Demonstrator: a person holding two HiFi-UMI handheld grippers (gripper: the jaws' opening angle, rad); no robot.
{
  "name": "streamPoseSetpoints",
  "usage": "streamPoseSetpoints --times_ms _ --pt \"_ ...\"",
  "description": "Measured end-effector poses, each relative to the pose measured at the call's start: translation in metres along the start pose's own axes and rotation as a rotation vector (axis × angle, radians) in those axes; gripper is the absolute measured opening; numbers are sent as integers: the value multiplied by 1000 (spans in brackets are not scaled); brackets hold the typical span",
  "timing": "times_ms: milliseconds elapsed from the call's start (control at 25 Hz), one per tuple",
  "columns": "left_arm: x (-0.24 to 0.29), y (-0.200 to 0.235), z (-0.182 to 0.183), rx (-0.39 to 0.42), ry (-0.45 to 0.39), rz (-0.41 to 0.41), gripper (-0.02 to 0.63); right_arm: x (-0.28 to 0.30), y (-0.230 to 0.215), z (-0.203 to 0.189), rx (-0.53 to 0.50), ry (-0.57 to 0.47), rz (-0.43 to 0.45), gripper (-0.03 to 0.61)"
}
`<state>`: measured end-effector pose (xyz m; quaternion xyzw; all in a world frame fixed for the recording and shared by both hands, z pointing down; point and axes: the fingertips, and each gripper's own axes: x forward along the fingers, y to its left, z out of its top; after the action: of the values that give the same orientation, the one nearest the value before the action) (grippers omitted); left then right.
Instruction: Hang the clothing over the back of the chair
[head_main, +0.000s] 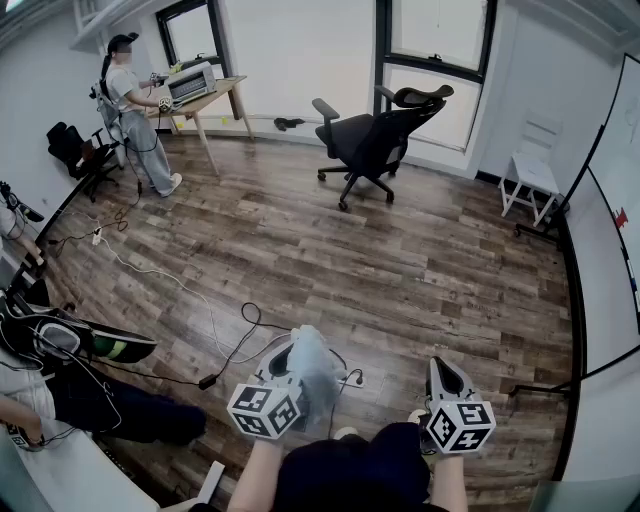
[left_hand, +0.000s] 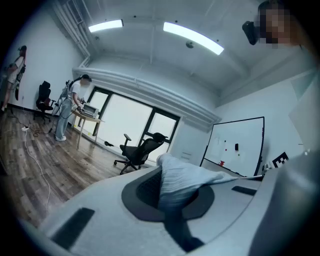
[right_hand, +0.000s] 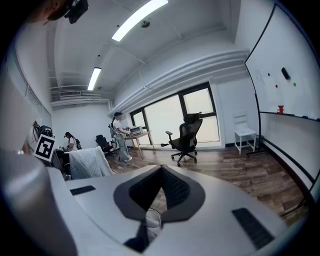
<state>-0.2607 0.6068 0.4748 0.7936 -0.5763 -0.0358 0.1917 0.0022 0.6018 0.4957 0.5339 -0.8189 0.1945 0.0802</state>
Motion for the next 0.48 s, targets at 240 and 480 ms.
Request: streamPoseSetpoints --times_ms 240,480 --pt "0 2 -4 -12 5 6 11 0 2 -3 -5 9 8 0" --pt "-2 0 -6 -11 10 -7 12 -5 5 -6 -1 4 -2 -2"
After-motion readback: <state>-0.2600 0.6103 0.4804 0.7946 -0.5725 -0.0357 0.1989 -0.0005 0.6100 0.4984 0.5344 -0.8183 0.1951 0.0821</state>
